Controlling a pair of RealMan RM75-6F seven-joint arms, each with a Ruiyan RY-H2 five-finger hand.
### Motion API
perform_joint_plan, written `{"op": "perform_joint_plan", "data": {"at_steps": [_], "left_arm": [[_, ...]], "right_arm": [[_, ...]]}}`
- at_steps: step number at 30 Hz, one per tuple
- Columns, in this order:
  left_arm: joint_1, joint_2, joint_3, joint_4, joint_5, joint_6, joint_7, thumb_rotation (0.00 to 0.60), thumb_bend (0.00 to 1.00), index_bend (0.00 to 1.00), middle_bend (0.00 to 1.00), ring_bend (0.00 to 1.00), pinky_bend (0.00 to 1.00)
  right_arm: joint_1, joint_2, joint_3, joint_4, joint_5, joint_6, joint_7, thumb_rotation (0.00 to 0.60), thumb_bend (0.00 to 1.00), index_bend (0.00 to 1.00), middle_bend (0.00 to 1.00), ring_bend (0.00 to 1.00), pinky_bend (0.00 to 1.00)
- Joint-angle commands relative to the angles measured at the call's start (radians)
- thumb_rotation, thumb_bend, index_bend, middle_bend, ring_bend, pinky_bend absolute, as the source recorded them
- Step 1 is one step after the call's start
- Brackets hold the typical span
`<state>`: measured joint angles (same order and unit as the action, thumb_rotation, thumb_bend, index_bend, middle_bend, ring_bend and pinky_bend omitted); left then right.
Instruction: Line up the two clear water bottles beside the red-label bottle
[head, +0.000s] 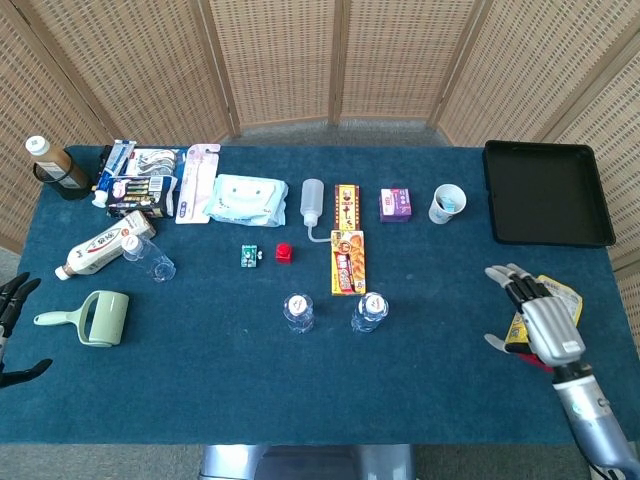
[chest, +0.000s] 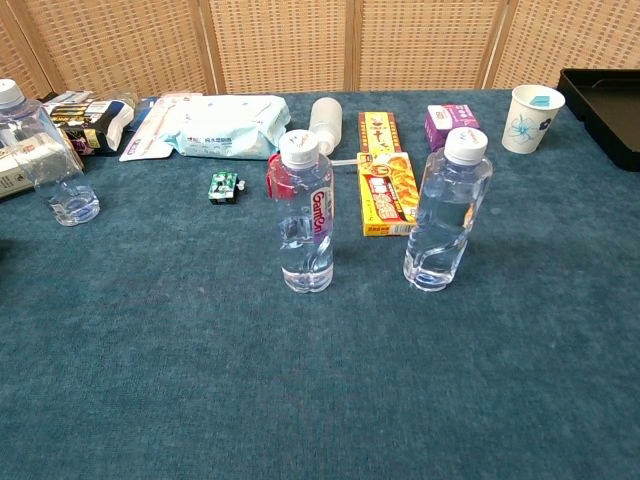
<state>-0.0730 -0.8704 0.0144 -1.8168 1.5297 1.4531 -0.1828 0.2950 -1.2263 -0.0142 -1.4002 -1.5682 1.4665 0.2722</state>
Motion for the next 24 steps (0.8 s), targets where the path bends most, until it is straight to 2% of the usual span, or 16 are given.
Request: {"op": "perform_joint_plan", "data": {"at_steps": [1, 4, 8, 14, 20, 22, 24], "left_arm": [[0.007, 0.007, 0.002, 0.015, 0.012, 0.012, -0.034, 0.6, 0.09, 0.0, 0.0, 0.0, 0.16], [0.011, 0.009, 0.001, 0.024, 0.019, 0.023, -0.054, 0.6, 0.09, 0.0, 0.0, 0.0, 0.16], [0.008, 0.01, -0.001, 0.033, 0.019, 0.018, -0.067, 0.6, 0.09, 0.0, 0.0, 0.0, 0.16], [-0.053, -0.036, -0.05, 0.14, -0.024, -0.049, -0.197, 0.6, 0.09, 0.0, 0.0, 0.0, 0.16], [-0.176, -0.157, -0.093, 0.385, 0.001, -0.174, -0.51, 0.6, 0.08, 0.0, 0.0, 0.0, 0.16], [-0.216, -0.214, -0.091, 0.483, 0.023, -0.213, -0.656, 0.6, 0.06, 0.0, 0.0, 0.0, 0.16], [-0.24, -0.256, -0.089, 0.561, 0.026, -0.242, -0.717, 0.6, 0.05, 0.0, 0.0, 0.0, 0.16]], "right_arm": [[-0.079, 0.094, -0.014, -0.161, 0.012, 0.08, -0.147, 0.6, 0.02, 0.13, 0.14, 0.1, 0.17], [-0.111, 0.114, -0.022, -0.212, 0.007, 0.11, -0.208, 0.6, 0.02, 0.14, 0.14, 0.1, 0.16], [-0.13, 0.118, -0.023, -0.224, 0.018, 0.103, -0.217, 0.6, 0.02, 0.14, 0.14, 0.1, 0.16], [-0.132, 0.118, -0.016, -0.219, 0.001, 0.082, -0.187, 0.6, 0.02, 0.14, 0.14, 0.11, 0.16], [-0.13, 0.119, -0.016, -0.22, -0.034, 0.07, -0.149, 0.6, 0.02, 0.14, 0.14, 0.11, 0.16], [-0.131, 0.121, -0.015, -0.219, -0.04, 0.069, -0.138, 0.6, 0.02, 0.14, 0.14, 0.11, 0.16], [-0.133, 0.123, -0.012, -0.22, -0.041, 0.068, -0.132, 0.6, 0.02, 0.14, 0.14, 0.12, 0.16]]}}
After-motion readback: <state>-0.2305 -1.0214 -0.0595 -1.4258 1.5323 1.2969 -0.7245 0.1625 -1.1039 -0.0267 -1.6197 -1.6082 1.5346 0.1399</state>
